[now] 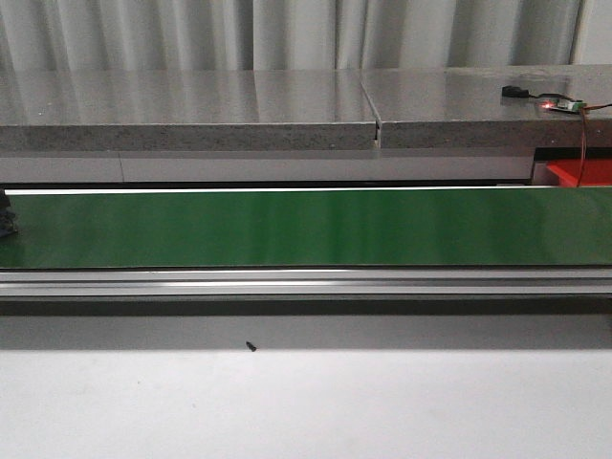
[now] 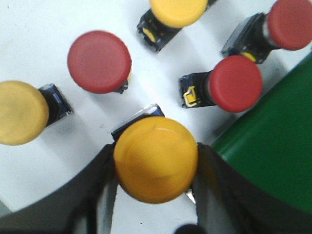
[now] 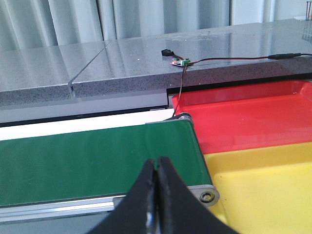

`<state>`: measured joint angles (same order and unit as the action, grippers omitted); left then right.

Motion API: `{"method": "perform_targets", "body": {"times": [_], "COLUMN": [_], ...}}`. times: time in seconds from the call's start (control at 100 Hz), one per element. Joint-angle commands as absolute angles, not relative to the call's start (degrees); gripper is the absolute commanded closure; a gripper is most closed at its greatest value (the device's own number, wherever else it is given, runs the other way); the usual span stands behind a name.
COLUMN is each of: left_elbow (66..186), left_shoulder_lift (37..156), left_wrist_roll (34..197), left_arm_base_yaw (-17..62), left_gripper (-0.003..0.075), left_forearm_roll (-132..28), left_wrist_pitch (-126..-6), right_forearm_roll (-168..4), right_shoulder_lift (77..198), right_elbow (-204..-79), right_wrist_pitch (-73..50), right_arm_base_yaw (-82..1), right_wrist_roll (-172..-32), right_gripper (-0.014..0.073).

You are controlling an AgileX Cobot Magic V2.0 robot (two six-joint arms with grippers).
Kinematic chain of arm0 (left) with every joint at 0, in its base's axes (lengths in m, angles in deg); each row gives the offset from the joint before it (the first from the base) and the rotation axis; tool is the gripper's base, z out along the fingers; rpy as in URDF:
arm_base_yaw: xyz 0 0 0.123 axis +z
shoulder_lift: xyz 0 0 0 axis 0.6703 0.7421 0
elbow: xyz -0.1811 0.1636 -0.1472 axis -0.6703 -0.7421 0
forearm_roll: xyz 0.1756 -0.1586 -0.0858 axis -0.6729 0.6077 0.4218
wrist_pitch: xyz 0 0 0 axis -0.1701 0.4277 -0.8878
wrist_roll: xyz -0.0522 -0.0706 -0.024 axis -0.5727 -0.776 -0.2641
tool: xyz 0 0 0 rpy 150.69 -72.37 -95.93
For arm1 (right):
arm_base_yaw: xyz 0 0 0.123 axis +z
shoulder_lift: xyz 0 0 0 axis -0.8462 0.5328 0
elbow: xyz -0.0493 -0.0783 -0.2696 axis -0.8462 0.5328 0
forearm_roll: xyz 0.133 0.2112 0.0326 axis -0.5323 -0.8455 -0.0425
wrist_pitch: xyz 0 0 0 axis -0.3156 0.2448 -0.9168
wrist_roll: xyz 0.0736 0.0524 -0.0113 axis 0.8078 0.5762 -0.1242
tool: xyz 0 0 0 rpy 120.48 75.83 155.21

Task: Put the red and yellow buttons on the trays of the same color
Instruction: 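Lower the left gripper onto a yellow push-button and close it, then set the yellow button on the belt and open the left gripper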

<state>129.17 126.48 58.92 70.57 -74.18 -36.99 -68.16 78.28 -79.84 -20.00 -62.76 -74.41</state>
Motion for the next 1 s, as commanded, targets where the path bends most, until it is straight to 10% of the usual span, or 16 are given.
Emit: {"method": "perform_targets", "body": {"times": [0.0, 0.75, 0.99], "left_elbow": [130.7, 136.5, 136.5], "left_shoulder_lift": [121.0, 125.3, 127.5], "left_wrist_roll": [59.4, 64.9, 66.4], "left_arm_base_yaw": [70.7, 60.3, 59.7], "left_gripper": [0.0607, 0.0595, 0.0306], "left_forearm_roll": [-74.3, -69.4, -68.5], "left_wrist_pitch": [-38.3, -35.2, -34.3], "right_forearm_roll": [-67.9, -67.9, -67.9], "right_shoulder_lift": [77.2, 77.2, 77.2], "right_elbow": [-80.7, -80.7, -80.7], "right_wrist_pitch": [-24.7, -24.7, -24.7], "right_arm_base_yaw": [-63.1, -63.1, -63.1], "right_wrist_roll": [-74.7, -74.7, -74.7], "right_gripper": [0.0661, 0.0661, 0.0661]}}
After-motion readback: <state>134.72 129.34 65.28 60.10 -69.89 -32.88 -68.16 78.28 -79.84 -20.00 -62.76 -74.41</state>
